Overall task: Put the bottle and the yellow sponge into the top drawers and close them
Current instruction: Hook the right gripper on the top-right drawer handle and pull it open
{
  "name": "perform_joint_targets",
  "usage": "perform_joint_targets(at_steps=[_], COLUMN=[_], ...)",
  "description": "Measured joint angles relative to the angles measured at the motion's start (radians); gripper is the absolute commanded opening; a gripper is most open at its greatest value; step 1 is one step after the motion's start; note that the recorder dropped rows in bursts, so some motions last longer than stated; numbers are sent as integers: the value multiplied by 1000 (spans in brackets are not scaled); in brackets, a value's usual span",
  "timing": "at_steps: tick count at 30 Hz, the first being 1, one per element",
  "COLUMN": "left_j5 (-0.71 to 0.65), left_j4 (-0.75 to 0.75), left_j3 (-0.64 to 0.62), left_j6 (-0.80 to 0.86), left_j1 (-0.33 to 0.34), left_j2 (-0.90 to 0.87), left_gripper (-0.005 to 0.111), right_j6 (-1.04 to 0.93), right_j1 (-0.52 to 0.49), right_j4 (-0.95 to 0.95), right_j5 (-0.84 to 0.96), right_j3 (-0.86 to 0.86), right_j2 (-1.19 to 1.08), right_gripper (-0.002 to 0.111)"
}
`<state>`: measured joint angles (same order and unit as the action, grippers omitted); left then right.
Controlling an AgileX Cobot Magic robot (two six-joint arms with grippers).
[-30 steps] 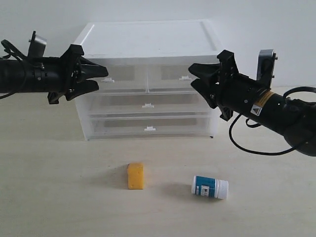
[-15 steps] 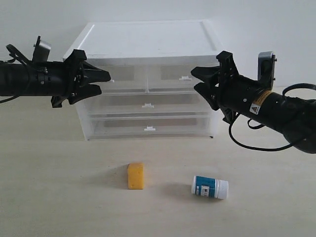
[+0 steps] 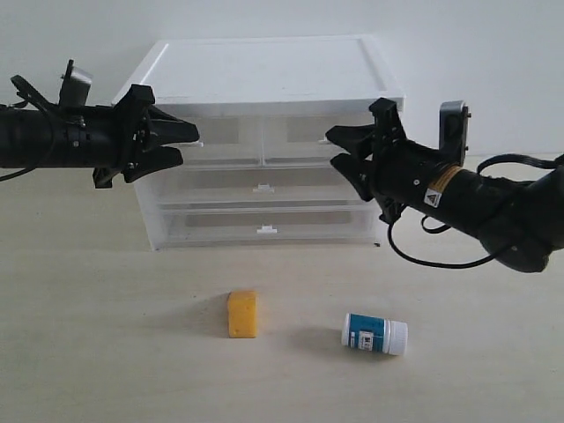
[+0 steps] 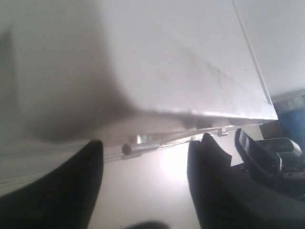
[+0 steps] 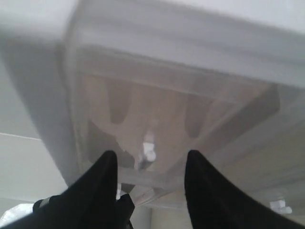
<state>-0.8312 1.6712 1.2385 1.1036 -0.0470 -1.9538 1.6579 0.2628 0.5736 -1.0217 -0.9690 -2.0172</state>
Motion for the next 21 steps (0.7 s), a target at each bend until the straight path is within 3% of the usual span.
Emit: perform_joint_targets(at_steps=[12,16,21], left_j5=[-4,-6,-6], left_j4=[0,0,0], left_j3=[0,0,0], left_j6=[25,31,37], left_j1=[0,0,0], left_j2=[0,0,0], left_gripper=[51,51,51], right_j6=[3,-13,-27], right_j1=[19,19,19], right_j4=[34,34,50], right_j5=[-65,-54,-65], right_j3=[-70,-71,-76], right_j2=[-70,-72,-72], right_gripper=[39,1,0])
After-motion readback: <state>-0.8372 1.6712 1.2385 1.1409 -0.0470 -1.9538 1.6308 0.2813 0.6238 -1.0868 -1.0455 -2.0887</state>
